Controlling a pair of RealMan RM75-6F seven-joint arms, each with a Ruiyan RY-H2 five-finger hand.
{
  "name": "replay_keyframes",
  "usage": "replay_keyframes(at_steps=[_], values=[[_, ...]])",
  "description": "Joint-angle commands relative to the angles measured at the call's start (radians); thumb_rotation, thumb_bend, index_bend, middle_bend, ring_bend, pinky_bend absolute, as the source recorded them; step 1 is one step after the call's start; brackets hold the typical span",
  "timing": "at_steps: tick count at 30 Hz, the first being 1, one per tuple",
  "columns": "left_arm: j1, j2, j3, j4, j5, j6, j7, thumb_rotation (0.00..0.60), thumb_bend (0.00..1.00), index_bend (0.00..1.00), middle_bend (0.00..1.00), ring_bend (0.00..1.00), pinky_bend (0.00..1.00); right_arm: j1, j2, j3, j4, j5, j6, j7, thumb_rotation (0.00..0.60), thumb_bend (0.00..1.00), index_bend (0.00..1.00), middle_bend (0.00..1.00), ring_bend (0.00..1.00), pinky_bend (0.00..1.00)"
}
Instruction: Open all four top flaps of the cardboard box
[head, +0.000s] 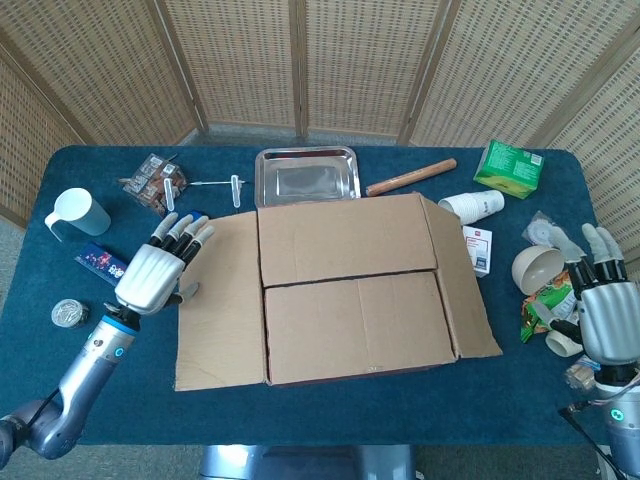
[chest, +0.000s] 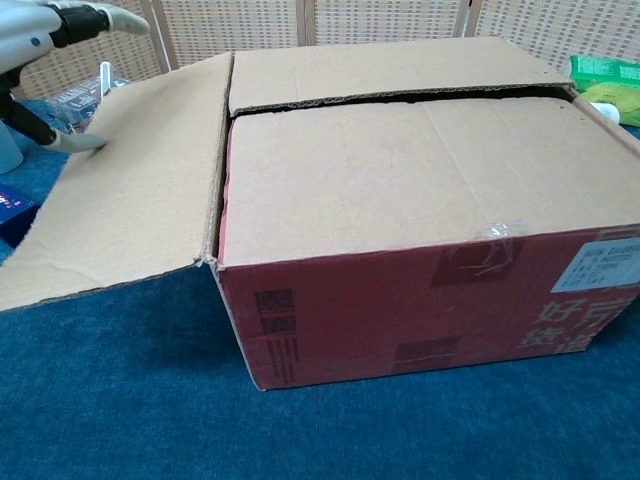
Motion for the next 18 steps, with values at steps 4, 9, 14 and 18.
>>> replay_keyframes(at_steps=[4,9,14,18], values=[[-0.014,-0.059,0.007,0.045,0.011,0.021,0.013,0.600,0.06,0.00,0.00,0.00,0.00,-0.039,0.018,-0.009,-0.007,0.015,0.005,0.009,0.600,0.13,0.00,0.23,0.00,0.08],[-0.045,-0.103,-0.006,0.055,0.010,0.014,0.048,0.600,0.06,0.00,0.00,0.00,0.00,-0.060,0.035,-0.011,-0.033,0.042,-0.015,-0.027,0.600,0.12,0.00,0.23,0.00,0.07],[-0.055,-0.117,-0.008,0.054,0.003,0.015,0.055,0.600,0.06,0.00,0.00,0.00,0.00,-0.073,0.011,0.008,0.002,0.054,0.007,-0.039,0.600,0.11,0.00,0.20,0.00,0.07],[-0.060,-0.112,-0.009,0.053,0.005,0.022,0.052,0.600,0.06,0.00,0.00,0.00,0.00,-0.081,-0.008,0.016,0.037,0.056,0.017,-0.083,0.600,0.10,0.00,0.18,0.00,0.07]])
